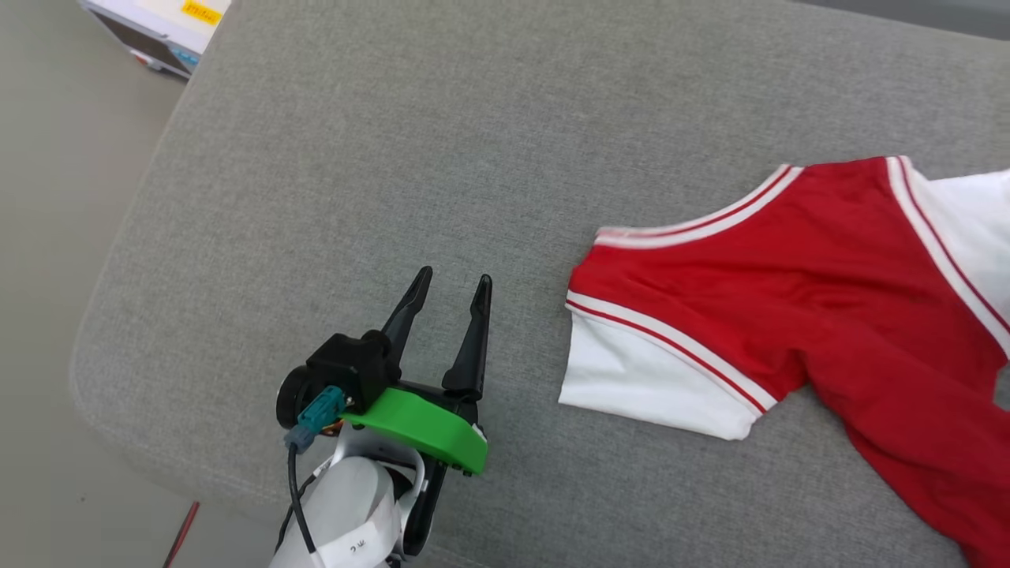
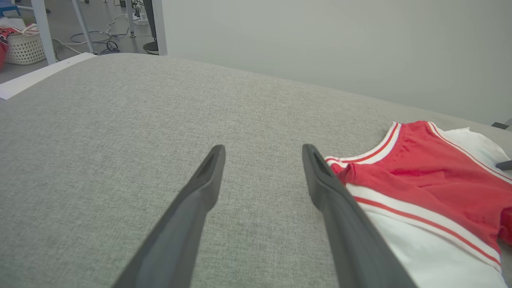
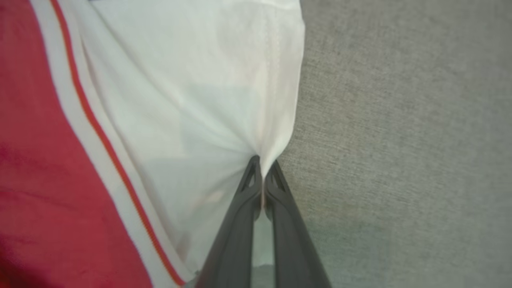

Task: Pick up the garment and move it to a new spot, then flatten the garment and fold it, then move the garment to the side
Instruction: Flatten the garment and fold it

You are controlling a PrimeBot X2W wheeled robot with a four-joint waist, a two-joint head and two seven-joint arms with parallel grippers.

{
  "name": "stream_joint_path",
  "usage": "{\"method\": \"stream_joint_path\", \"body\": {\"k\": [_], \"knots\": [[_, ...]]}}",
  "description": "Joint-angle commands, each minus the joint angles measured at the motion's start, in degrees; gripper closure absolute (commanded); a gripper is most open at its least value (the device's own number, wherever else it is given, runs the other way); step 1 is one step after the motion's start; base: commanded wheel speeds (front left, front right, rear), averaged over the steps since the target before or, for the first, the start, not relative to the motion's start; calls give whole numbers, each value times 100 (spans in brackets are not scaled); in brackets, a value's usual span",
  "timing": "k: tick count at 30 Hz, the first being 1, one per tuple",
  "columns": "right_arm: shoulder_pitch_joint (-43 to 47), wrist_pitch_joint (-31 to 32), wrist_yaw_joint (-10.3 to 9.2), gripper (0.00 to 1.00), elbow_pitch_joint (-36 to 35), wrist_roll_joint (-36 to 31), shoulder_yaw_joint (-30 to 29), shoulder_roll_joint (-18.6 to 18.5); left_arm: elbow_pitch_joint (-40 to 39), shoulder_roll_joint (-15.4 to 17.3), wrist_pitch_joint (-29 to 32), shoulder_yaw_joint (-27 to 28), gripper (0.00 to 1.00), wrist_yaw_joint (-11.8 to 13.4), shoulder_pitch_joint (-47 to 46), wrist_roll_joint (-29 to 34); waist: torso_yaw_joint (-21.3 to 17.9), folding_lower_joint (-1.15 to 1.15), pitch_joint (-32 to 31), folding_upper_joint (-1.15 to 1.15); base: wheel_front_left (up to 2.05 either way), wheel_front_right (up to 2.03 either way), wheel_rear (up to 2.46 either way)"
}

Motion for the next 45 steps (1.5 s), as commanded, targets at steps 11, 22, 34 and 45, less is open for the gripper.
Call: {"method": "stream_joint_path", "body": {"k": [11,22,34,45], "knots": [[479,-623,-10,100,813,-703,-867,-87,148,-17,-34,131,0,-93,52,162,-538,0,-504,0,0,0,0],[727,-1646,-10,0,1190,-1149,-1578,350,278,-17,-34,191,0,-160,172,231,-886,0,-894,0,0,0,0],[1280,-3907,-10,0,110,-814,-1202,673,361,-17,-34,399,0,-243,493,123,-1463,0,-1520,0,0,0,0],[2519,-5790,-10,0,-1754,-695,-1300,1638,568,3,102,251,0,-269,607,36,-1782,0,-1570,0,0,0,0]]}}
